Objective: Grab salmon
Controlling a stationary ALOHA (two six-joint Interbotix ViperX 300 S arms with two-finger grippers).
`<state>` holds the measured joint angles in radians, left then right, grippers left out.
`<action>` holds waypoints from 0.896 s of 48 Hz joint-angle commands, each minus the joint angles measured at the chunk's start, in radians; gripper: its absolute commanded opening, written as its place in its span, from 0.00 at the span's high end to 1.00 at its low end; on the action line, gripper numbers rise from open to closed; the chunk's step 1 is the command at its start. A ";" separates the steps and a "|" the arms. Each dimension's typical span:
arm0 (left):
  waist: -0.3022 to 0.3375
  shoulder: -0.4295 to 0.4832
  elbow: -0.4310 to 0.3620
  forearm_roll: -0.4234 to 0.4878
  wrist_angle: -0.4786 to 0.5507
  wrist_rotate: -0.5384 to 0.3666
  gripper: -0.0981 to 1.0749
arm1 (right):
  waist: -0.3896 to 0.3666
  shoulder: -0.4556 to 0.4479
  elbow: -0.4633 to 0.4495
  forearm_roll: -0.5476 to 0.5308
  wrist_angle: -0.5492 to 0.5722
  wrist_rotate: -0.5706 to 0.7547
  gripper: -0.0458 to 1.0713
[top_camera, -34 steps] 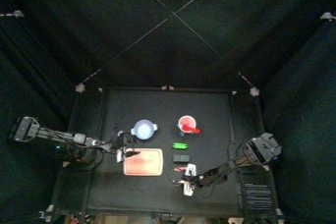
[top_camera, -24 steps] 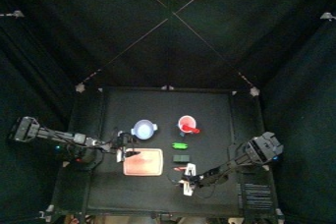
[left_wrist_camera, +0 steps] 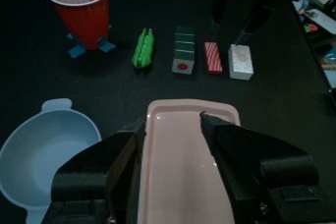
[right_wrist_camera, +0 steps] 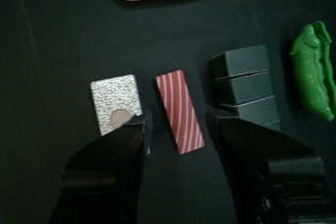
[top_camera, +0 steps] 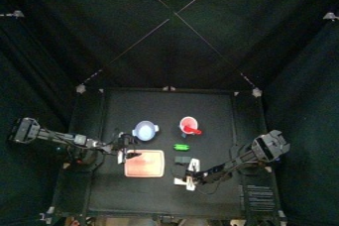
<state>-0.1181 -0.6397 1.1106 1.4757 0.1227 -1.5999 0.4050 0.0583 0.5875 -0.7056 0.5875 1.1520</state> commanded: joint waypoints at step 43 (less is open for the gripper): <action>-0.002 0.002 -0.011 -0.002 0.003 0.000 0.19 | -0.075 0.044 0.051 0.006 -0.175 0.000 0.22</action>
<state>-0.1197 -0.6397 1.1121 1.4742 0.1243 -1.5999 0.3359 0.1181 0.6458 -0.6995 0.4172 1.1520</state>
